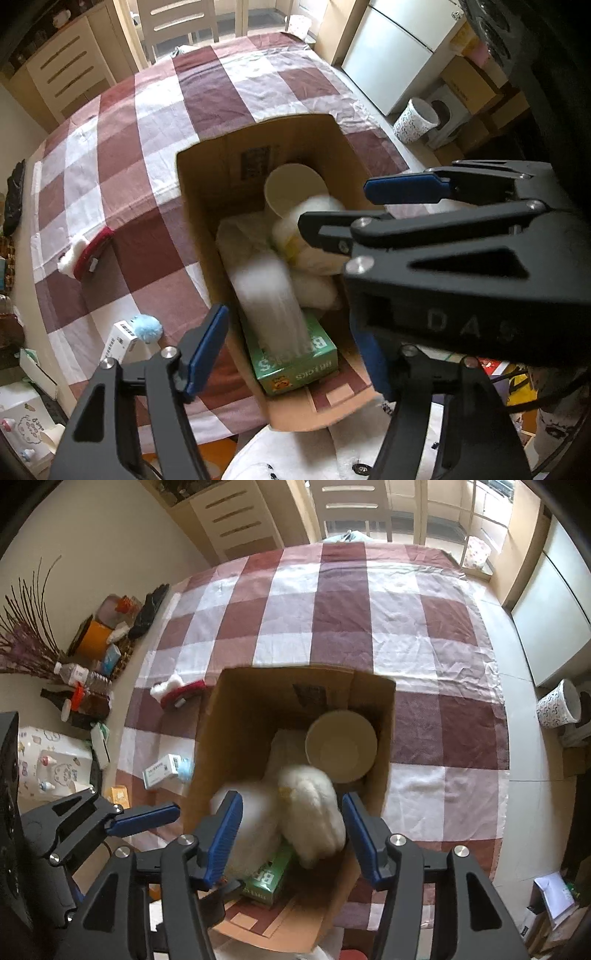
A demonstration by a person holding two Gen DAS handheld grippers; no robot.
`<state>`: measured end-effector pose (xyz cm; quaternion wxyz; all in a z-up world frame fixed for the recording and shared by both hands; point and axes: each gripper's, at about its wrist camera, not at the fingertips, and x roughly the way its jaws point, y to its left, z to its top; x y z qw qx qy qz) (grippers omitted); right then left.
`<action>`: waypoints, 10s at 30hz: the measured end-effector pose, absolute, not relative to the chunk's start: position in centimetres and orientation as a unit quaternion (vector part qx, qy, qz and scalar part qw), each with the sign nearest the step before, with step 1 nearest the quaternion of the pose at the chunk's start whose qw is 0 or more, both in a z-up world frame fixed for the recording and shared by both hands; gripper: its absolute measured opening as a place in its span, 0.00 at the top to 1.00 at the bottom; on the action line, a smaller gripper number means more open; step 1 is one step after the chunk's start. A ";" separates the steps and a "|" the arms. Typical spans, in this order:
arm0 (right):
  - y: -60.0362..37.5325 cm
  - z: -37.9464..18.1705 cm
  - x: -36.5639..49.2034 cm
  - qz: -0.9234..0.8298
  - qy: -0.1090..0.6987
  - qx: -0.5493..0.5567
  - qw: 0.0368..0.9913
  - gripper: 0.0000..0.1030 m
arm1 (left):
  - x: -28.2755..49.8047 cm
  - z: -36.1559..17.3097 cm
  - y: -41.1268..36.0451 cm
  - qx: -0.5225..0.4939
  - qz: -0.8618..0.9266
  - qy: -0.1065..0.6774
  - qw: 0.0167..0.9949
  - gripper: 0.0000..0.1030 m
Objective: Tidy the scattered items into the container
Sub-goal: 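Lower the container and doll into the box and open both tools, then move both tools back toward the medicine box and blue pompom, then grasp the white medicine box with the left tool while the right tool grasps the blue pompom, then lift the medicine box and blue pompom off the bed, then carry the medicine box and pompom over the cardboard box, then open the left tool to drop the medicine box while the right tool releases the pompom, then move both tools away from the box toward the table and plush toy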
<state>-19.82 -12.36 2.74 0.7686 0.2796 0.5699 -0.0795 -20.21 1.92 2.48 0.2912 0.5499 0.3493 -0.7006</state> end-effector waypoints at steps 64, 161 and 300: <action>5.4 -5.5 -4.5 -0.033 0.659 0.215 0.720 0.43 | 4.4 -16.1 -6.1 0.556 -0.619 0.411 0.372 0.26; 8.1 -0.5 -8.3 -0.108 0.580 0.238 0.772 0.78 | 6.7 -7.2 0.3 0.520 -0.595 0.451 0.414 0.61; 3.1 5.4 -11.0 -0.095 0.597 0.170 0.778 0.47 | 1.8 1.0 1.4 0.482 -0.634 0.432 0.424 0.35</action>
